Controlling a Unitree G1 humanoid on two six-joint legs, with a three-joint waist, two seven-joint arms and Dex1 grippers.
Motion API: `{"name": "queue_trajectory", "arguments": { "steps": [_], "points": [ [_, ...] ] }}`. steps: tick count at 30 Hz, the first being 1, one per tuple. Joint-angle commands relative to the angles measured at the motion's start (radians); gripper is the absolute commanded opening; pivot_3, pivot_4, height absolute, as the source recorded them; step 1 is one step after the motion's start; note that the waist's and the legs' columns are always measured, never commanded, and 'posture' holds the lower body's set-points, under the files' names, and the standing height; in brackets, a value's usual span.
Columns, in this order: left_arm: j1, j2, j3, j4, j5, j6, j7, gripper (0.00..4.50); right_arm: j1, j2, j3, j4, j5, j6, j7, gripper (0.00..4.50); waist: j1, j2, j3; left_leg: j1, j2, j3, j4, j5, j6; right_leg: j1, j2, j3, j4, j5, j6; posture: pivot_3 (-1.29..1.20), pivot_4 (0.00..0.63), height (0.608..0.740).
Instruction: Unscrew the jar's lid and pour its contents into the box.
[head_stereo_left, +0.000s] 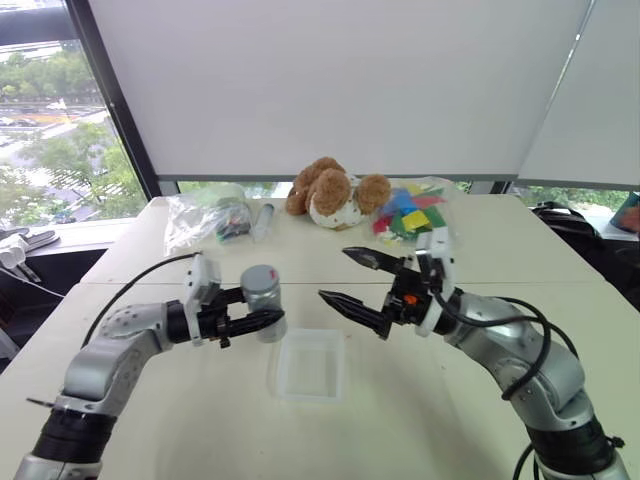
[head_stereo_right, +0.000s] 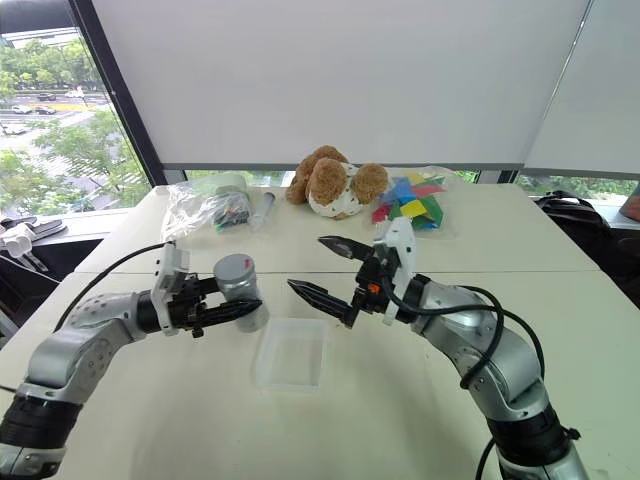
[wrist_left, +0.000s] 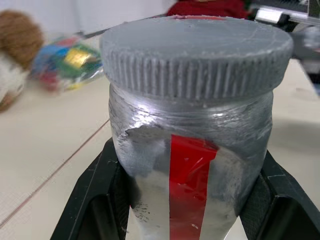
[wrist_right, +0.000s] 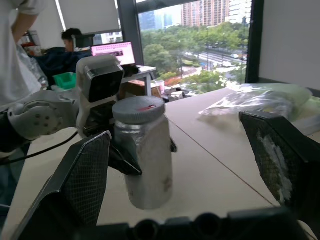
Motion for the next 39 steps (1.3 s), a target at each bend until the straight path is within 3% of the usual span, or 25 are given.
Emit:
{"name": "queue_trajectory", "arguments": {
  "steps": [1,8,18,21,24,26,28,36,39],
  "points": [
    [-0.020,-0.021,-0.046,-0.019,0.040,-0.038,-0.037,2.10,-0.088,0.008,0.010,0.004,0.067,0.101,0.015,4.50,-0.006,0.000,0.000,0.000,0.000,0.000,0.000,0.000,0.000,0.000,0.000,0.000,0.000,0.000,0.000,0.00,0.150,0.740],
    [-0.022,-0.068,-0.080,-0.028,0.079,-0.066,-0.047,2.10,-0.161,0.028,0.044,0.042,0.060,0.202,0.014,4.50,-0.020,0.000,0.000,0.000,0.000,0.000,-0.002,0.000,0.000,-0.001,0.000,0.000,0.001,0.000,0.000,0.00,0.150,0.740],
    [-0.020,-0.079,-0.085,-0.040,0.094,-0.065,-0.050,2.10,-0.157,0.054,0.077,0.061,0.014,0.198,0.053,4.50,-0.022,0.000,0.000,0.000,0.000,0.000,-0.002,0.000,0.000,-0.002,0.000,0.000,0.001,0.000,0.001,0.00,0.150,0.740],
    [-0.018,-0.081,-0.085,-0.046,0.095,-0.063,-0.047,2.10,-0.152,0.058,0.089,0.073,-0.004,0.183,0.077,3.59,-0.022,0.000,0.000,0.000,0.000,0.000,-0.002,0.000,0.000,-0.002,0.000,0.000,0.002,0.000,0.001,0.00,0.150,0.740],
    [-0.024,-0.080,-0.084,-0.043,0.087,-0.058,-0.062,2.10,-0.150,0.068,0.100,0.101,-0.035,0.127,0.125,2.24,-0.022,0.000,0.000,0.000,0.000,0.000,-0.002,0.000,0.000,-0.002,0.000,0.000,0.002,0.000,0.001,0.00,0.150,0.740],
    [-0.026,-0.067,-0.090,-0.046,0.076,-0.046,-0.092,2.10,-0.162,0.075,0.087,0.120,-0.032,0.098,0.160,2.25,-0.023,0.000,0.000,0.000,0.000,0.000,-0.002,0.000,0.000,-0.002,0.000,0.000,0.002,0.000,0.001,0.00,0.150,0.740],
    [-0.032,-0.058,-0.097,-0.047,0.068,-0.041,-0.118,2.10,-0.172,0.066,0.078,0.135,-0.027,0.074,0.214,2.25,-0.023,0.000,0.000,0.000,0.000,0.000,-0.002,0.000,0.000,-0.002,0.000,0.000,0.002,0.000,0.001,0.00,0.150,0.740],
    [-0.114,-0.079,-0.139,-0.041,0.038,-0.089,-0.317,2.10,-0.265,-0.044,0.124,0.231,0.004,-0.011,0.673,2.25,-0.023,0.000,0.000,0.000,0.000,0.001,-0.001,0.000,0.000,-0.001,0.000,0.000,0.002,0.001,0.001,0.00,0.150,0.740],
    [-0.134,-0.077,-0.152,-0.054,0.014,-0.072,-0.381,2.10,-0.313,-0.055,0.144,0.286,-0.043,-0.039,0.745,2.25,-0.029,0.000,0.000,0.000,0.001,0.001,-0.001,0.000,0.000,-0.001,0.001,0.000,0.002,0.001,0.001,0.00,0.150,0.740]
  ]
}}
